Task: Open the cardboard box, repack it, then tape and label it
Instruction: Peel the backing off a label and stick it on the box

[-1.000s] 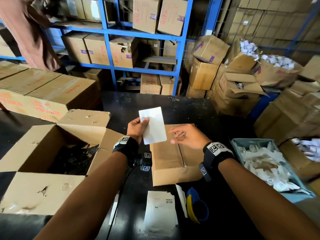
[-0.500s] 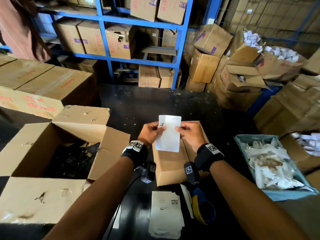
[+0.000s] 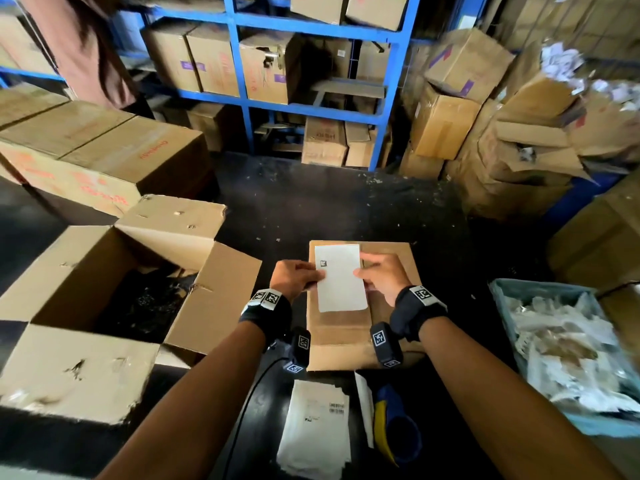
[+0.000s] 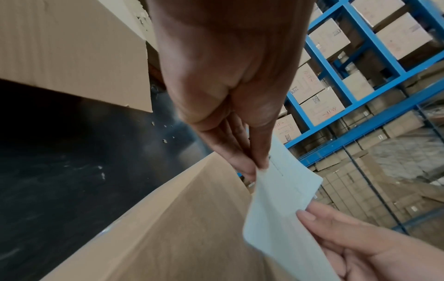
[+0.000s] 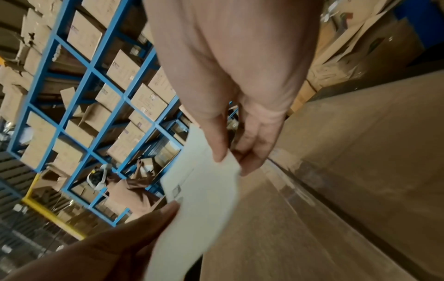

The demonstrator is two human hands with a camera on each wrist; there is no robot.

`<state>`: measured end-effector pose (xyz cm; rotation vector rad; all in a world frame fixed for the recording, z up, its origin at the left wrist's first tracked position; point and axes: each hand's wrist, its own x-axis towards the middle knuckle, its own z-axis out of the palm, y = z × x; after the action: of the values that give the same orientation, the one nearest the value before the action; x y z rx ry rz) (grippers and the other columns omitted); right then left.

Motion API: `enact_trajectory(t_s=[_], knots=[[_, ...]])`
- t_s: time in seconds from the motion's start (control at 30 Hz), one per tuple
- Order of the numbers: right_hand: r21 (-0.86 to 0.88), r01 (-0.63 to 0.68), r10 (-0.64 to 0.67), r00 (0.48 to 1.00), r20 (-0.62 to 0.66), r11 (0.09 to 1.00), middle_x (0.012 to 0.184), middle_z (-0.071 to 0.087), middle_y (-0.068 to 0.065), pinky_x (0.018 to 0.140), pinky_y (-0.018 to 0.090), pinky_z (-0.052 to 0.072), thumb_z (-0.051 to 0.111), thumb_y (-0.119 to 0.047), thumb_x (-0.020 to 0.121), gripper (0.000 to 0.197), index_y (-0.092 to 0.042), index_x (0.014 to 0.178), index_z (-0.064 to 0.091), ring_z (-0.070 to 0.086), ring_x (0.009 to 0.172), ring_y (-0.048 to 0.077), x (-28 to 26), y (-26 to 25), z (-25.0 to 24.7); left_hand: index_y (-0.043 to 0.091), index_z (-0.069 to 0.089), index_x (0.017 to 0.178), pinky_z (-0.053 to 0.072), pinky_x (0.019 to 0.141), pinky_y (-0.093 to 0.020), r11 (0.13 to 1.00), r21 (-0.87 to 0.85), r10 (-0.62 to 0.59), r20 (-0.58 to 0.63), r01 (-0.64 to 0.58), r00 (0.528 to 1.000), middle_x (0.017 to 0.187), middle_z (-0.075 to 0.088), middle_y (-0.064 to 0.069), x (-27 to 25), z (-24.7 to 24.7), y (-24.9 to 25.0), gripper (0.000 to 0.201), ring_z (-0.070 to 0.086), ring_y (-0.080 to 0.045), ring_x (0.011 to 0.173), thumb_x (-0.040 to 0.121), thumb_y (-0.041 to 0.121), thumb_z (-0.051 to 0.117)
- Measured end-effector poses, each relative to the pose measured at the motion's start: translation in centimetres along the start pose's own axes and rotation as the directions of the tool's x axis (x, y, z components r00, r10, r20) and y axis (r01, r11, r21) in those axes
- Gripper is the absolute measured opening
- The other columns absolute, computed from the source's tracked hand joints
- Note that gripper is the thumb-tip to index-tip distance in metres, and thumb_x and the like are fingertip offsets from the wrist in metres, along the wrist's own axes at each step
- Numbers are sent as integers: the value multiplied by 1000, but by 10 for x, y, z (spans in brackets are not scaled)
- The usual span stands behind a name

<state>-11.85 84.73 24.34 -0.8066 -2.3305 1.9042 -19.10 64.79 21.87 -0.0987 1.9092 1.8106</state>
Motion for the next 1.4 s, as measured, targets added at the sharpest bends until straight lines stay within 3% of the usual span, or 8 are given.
enact_trajectory(t_s=[0.07, 0.23, 0.37, 0.47, 0.77, 1.03, 1.27, 1.4], knots=[[25, -69, 69, 997, 20, 997, 119, 72, 15, 58, 28, 59, 75, 8, 83, 69, -9, 145, 52, 74, 85, 23, 4, 3, 0, -3, 70, 97, 62, 81, -38, 998, 31, -48, -25, 48, 999, 93, 76, -16, 0, 2, -3, 31, 76, -26, 86, 71, 4, 86], [-37, -164, 164, 986, -21, 986, 100, 75, 22, 57, 32, 60, 79, 6, 81, 30, 5, 109, 69, 75, 77, 30, 12, 10, 1, 5, 72, 91, 62, 77, -34, 991, 89, -91, -97, 100, 991, 92, 76, -13, 5, 6, -12, 27, 76, -21, 81, 69, 5, 88], [-68, -185, 182, 982, -40, 980, 94, 76, 20, 63, 36, 64, 79, 4, 83, 23, 5, 104, 70, 77, 75, 29, 18, 17, 3, 3, 72, 97, 63, 72, -34, 986, 134, -77, -160, 99, 984, 93, 75, -14, 8, 10, -13, 30, 76, -22, 76, 70, 0, 86], [-144, -169, 159, 984, -81, 975, 93, 76, 17, 67, 37, 65, 80, 0, 83, 21, 1, 102, 72, 76, 73, 27, 23, 21, 6, 2, 70, 108, 64, 71, -37, 982, 163, -64, -167, 92, 984, 96, 75, -13, 11, 11, -15, 43, 76, -21, 72, 68, -2, 86], [-329, -162, 126, 984, -128, 930, 101, 76, 11, 70, 36, 65, 88, -9, 76, 27, -5, 100, 76, 75, 83, 27, 28, 24, 15, 2, 73, 83, 64, 67, -35, 961, 267, -33, -163, 76, 986, 86, 75, -12, 15, 12, -16, 19, 76, -21, 70, 70, -1, 86], [-351, -153, 110, 984, -142, 924, 96, 77, 9, 83, 45, 63, 93, -10, 68, 24, -18, 73, 72, 75, 86, 27, 31, 29, 17, 4, 74, 84, 61, 59, -24, 924, 373, -22, -171, 85, 985, 80, 75, -7, 15, 12, -13, 18, 74, -16, 64, 71, 4, 86], [-374, -141, 96, 986, -135, 917, 98, 76, 9, 84, 44, 63, 92, -10, 70, 22, -13, 81, 74, 74, 88, 27, 28, 27, 18, 7, 75, 84, 57, 55, -18, 882, 463, -5, -167, 83, 986, 79, 74, -3, 15, 14, -10, 16, 72, -10, 62, 73, 8, 86], [-401, -129, 83, 988, -128, 907, 97, 77, 11, 82, 44, 63, 92, -11, 70, 23, -10, 86, 76, 74, 88, 28, 27, 27, 19, 6, 73, 78, 63, 66, -29, 845, 530, 19, -151, 65, 988, 73, 73, -6, 16, 17, -8, 14, 73, -14, 62, 71, 4, 85]])
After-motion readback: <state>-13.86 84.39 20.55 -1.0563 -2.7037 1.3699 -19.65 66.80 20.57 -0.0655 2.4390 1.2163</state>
